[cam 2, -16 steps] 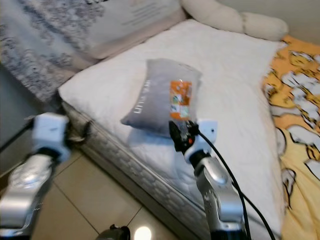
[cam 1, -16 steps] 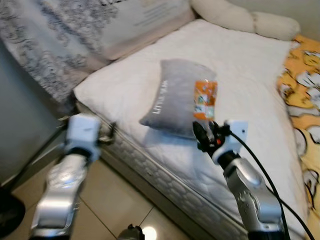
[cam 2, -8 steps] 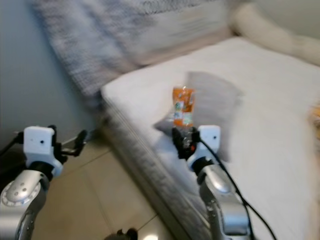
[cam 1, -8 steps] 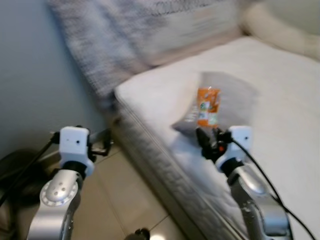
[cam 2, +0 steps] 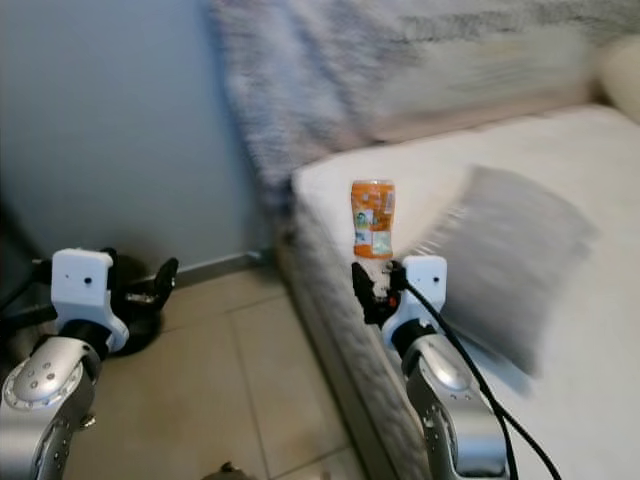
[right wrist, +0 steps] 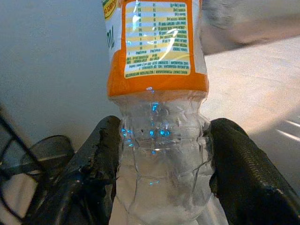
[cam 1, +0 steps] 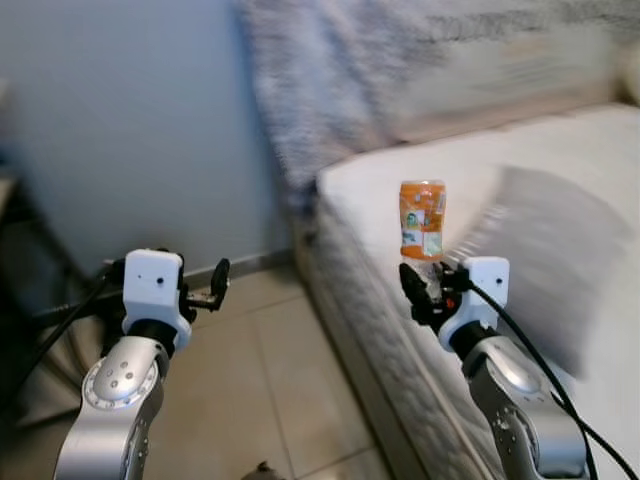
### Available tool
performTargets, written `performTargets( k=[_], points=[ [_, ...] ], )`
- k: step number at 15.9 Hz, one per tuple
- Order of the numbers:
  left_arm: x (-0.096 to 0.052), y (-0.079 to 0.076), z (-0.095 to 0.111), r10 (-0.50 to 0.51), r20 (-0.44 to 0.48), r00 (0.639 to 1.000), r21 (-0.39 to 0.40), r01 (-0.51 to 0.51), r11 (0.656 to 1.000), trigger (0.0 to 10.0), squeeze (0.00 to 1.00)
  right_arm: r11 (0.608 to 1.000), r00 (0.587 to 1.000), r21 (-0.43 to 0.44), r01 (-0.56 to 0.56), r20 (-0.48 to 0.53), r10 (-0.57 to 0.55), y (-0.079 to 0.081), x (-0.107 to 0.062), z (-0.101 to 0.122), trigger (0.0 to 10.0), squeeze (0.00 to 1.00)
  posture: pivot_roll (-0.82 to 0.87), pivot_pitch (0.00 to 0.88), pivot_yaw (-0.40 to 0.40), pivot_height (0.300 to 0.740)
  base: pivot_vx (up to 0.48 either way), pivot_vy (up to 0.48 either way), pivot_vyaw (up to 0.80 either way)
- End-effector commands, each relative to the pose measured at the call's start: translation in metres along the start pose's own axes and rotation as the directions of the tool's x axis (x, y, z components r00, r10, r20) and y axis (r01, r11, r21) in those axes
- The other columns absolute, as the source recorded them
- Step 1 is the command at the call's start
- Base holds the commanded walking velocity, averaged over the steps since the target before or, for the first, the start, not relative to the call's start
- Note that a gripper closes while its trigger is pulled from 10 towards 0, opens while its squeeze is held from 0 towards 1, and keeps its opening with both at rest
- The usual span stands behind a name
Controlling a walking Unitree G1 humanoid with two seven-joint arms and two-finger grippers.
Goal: Clean up the room
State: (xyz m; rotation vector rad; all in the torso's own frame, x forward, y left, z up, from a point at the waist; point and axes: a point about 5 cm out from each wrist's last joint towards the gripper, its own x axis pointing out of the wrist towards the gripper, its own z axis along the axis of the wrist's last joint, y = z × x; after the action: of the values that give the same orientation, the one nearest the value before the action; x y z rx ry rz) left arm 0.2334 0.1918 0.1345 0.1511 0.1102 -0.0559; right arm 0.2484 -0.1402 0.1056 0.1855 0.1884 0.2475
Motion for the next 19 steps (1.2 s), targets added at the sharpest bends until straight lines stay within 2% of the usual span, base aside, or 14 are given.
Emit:
performTargets(
  k=[1, 6, 8, 13, 15, 19],
  points=[
    [0.002, 0.001, 0.003, 0.000, 0.007, 1.000, 0.019, 0.000, 1.000, 10.0, 0.22, 1.000, 1.000, -0.001, -0.017, -0.002, 0.017, 0.005, 0.003, 0.002, 10.0, 0.00, -0.11, 0.000, -0.022, 0.740, 0.000, 0.000, 0.80],
    [0.002, 0.003, 0.002, -0.002, -0.004, 1.000, 0.020, 0.002, 1.000, 10.0, 0.20, 0.999, 0.999, -0.042, -0.023, -0.027, 0.022, 0.008, 0.005, 0.000, 10.0, 0.00, -0.12, 0.000, -0.013, 0.740, 0.205, 0.000, 0.74],
    [0.003, 0.002, 0.002, -0.007, -0.005, 1.000, 0.022, 0.007, 1.000, 10.0, 0.20, 0.999, 0.998, -0.037, 0.035, -0.041, -0.036, 0.001, 0.007, -0.003, 10.0, 0.00, -0.12, 0.000, -0.010, 0.740, 0.274, 0.000, 0.00],
    [0.002, 0.003, 0.002, 0.000, -0.008, 1.000, 0.019, 0.000, 1.000, 10.0, 0.20, 0.979, 0.989, -0.158, 0.131, -0.053, -0.141, -0.007, 0.006, -0.009, 10.0, 0.00, -0.11, 0.000, -0.019, 0.740, 0.314, 0.000, 0.00],
    [0.001, 0.003, 0.001, 0.003, -0.018, 1.000, 0.012, -0.003, 1.000, 10.0, 0.20, 0.975, 0.989, -0.180, 0.131, -0.048, -0.142, -0.007, 0.007, -0.009, 10.0, 0.00, -0.11, 0.000, -0.019, 0.740, 0.319, 0.000, 0.00],
    [0.002, 0.003, 0.000, 0.002, -0.025, 1.000, 0.004, -0.002, 1.000, 10.0, 0.21, 0.988, 0.995, -0.129, 0.080, -0.046, -0.087, -0.005, 0.007, -0.006, 10.0, 0.00, -0.11, 0.000, -0.017, 0.740, 0.318, 0.000, 0.00]
  ],
)
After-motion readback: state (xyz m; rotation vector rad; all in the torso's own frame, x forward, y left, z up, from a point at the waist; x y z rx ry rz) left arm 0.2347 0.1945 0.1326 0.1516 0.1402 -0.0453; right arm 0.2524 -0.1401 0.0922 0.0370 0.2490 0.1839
